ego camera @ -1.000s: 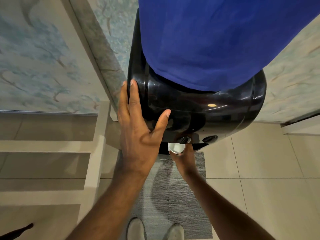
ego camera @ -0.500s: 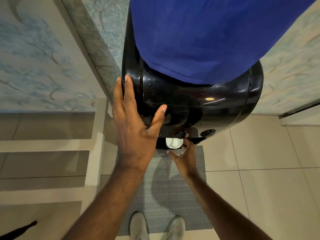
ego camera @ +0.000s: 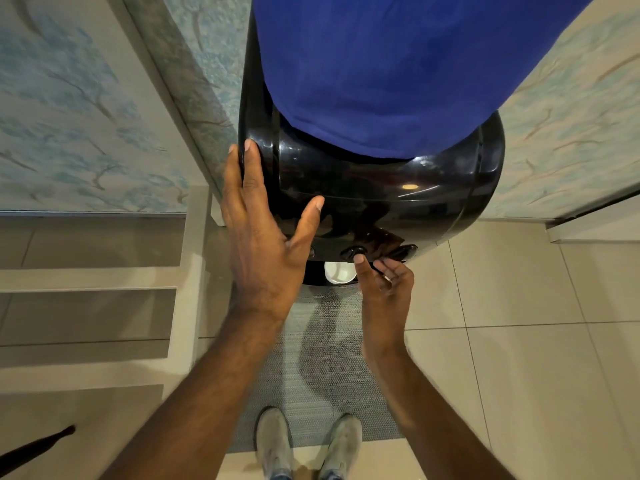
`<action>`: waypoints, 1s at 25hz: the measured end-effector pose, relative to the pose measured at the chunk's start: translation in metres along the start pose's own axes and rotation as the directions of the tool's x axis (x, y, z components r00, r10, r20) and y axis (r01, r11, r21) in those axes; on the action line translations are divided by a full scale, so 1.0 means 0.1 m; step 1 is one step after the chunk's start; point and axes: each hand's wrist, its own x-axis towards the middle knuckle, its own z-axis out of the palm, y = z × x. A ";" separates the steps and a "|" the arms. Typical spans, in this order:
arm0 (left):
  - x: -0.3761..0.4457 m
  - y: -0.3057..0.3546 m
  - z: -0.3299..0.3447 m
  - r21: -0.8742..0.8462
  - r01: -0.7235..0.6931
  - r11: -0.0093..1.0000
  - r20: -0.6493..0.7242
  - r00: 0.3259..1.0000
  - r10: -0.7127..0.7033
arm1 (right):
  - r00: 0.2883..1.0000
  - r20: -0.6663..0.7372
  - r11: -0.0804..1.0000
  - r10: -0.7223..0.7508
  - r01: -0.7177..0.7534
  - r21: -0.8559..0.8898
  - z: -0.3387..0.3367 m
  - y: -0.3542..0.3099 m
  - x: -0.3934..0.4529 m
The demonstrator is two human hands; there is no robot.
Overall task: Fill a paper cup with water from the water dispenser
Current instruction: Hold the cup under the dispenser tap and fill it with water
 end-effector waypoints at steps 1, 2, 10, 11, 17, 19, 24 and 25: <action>0.00 0.00 0.00 -0.003 0.003 1.000 0.002 1.000 -0.003 | 1.000 -0.014 1.000 0.003 -0.003 0.023 0.02 0.01 0.01; 0.00 0.00 0.00 -0.004 0.002 1.000 0.003 1.000 -0.002 | 1.000 -0.026 0.999 0.010 -0.009 0.047 0.04 0.02 0.03; 0.02 0.00 -0.01 -0.010 -0.023 1.000 -0.005 1.000 0.023 | 0.995 -0.094 0.999 -0.033 0.037 0.040 0.09 0.08 0.15; 0.02 0.00 0.00 -0.013 -0.022 1.000 -0.004 1.000 0.022 | 0.995 -0.093 0.998 -0.042 0.046 0.042 0.09 0.09 0.17; 0.02 0.01 -0.01 -0.020 -0.005 1.000 0.003 1.000 0.005 | 0.991 -0.107 0.997 -0.074 0.078 0.026 0.12 0.12 0.26; 0.01 0.01 -0.01 -0.025 0.000 1.000 0.003 1.000 0.000 | 0.991 -0.107 0.996 -0.080 0.083 0.025 0.12 0.13 0.28; 0.01 0.03 -0.01 -0.032 0.002 0.999 -0.001 1.000 -0.002 | 0.992 -0.108 0.997 -0.062 0.066 0.027 0.11 0.13 0.30; 0.01 0.03 -0.01 -0.029 0.001 1.000 -0.003 1.000 -0.001 | 0.992 -0.110 0.998 -0.060 0.063 0.021 0.11 0.13 0.30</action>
